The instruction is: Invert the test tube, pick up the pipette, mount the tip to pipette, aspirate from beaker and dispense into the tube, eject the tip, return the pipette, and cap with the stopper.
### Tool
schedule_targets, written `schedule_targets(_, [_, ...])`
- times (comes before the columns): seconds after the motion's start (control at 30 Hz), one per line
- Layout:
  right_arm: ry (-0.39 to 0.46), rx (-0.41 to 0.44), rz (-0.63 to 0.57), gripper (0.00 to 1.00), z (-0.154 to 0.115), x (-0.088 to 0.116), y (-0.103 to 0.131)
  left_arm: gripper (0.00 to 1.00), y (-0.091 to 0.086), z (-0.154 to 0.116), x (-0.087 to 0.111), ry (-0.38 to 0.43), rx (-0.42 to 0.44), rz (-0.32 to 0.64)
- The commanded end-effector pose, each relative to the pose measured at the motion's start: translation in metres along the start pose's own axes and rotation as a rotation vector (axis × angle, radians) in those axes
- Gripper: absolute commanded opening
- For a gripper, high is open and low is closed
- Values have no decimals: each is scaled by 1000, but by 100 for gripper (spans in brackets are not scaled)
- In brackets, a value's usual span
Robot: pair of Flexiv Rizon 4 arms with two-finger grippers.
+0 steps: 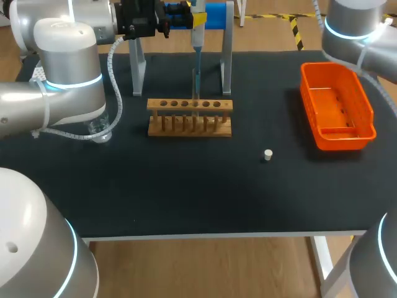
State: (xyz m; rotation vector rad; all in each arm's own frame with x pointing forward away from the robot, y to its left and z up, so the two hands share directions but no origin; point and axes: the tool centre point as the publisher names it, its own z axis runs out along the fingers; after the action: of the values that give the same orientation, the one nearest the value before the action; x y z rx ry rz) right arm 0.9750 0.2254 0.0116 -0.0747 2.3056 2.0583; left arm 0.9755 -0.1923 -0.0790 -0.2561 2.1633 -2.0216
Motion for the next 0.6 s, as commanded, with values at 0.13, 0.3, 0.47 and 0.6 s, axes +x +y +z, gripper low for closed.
schedule_targets(0.13, [18, -11, 8, 0, 8, -8, -4, 0, 0, 1, 0, -2, 2, 1])
schedule_targets(0.3, [21, -10, 10, 0, 12, -9, -4, 0, 0, 1, 0, -2, 2, 1])
schedule_targets(0.47, [28, -12, 13, 0, 15, -8, -5, 0, 0, 1, 0, -2, 2, 1])
schedule_targets(0.6, [33, -12, 17, 0, 16, -8, -7, 0, 0, 1, 0, -2, 2, 1])
